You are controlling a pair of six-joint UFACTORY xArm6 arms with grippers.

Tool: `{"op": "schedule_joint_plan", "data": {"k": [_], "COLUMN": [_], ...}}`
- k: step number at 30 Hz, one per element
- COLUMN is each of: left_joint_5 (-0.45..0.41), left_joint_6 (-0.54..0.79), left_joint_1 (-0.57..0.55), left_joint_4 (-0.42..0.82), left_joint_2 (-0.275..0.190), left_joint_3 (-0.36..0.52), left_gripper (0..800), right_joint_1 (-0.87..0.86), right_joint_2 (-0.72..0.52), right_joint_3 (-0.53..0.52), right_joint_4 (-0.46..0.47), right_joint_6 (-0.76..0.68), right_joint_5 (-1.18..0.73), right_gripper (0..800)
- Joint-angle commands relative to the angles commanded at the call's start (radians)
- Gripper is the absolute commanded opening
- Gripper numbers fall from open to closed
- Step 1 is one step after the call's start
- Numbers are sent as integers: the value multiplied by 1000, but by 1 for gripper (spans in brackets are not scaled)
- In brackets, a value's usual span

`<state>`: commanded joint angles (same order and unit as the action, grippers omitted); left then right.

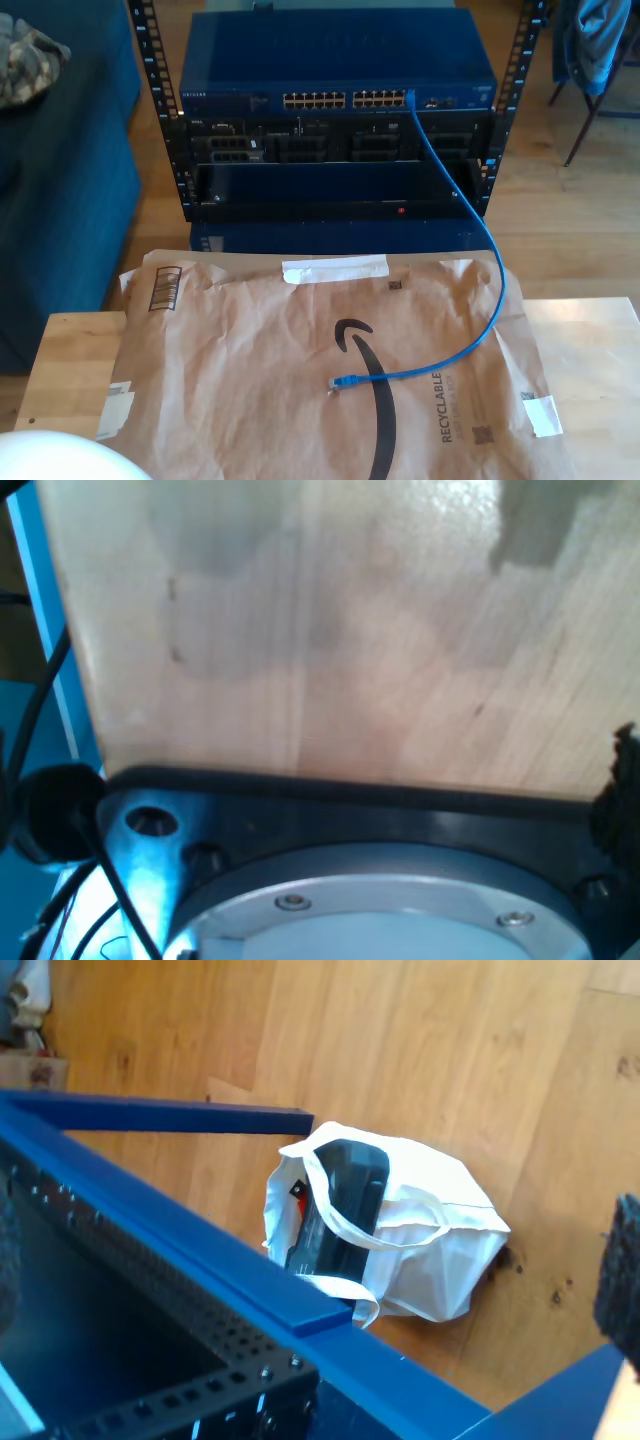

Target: Grab the cable and plug it in

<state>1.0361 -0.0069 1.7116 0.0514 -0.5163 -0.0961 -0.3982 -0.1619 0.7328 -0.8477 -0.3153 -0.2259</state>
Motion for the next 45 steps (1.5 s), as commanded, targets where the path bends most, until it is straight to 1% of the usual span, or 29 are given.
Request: {"op": "schedule_joint_plan", "data": {"k": [3,7,10,15,20,24,27,29,32,36,40,45], "left_joint_5": [0,0,0,0,0,0,0,0,0,0,0,0], "left_joint_6": [0,0,0,0,0,0,0,0,0,0,0,0], "left_joint_1": [0,0,0,0,0,0,0,0,0,0,0,0], "left_joint_4": [0,0,0,0,0,0,0,0,0,0,0,0], "left_joint_2": [0,0,0,0,0,0,0,0,0,0,0,0], "left_joint_3": [0,0,0,0,0,0,0,0,0,0,0,0], "left_gripper": [800,800,800,800,800,800,800,800,800,800,800,800], "right_joint_1": [-86,-207,-285,-439,-569,-657,-721,-766,-835,-913,-959,-964], "right_joint_2": [-14,-38,-49,-92,-132,-138,-157,-175,-216,-278,-359,-393], "right_joint_3": [2,6,14,23,25,60,63,58,28,-83,-203,-299], "right_joint_4": [6,21,77,262,423,542,667,729,799,847,861,861], "right_joint_6": [77,170,195,193,192,192,190,190,190,195,196,195], "right_joint_5": [-94,-287,-425,-672,-795,-924,-1028,-1079,-1125,-1120,-1120,-1119], "right_gripper": [799,799,799,799,799,799,799,799,799,799,799,799]}}
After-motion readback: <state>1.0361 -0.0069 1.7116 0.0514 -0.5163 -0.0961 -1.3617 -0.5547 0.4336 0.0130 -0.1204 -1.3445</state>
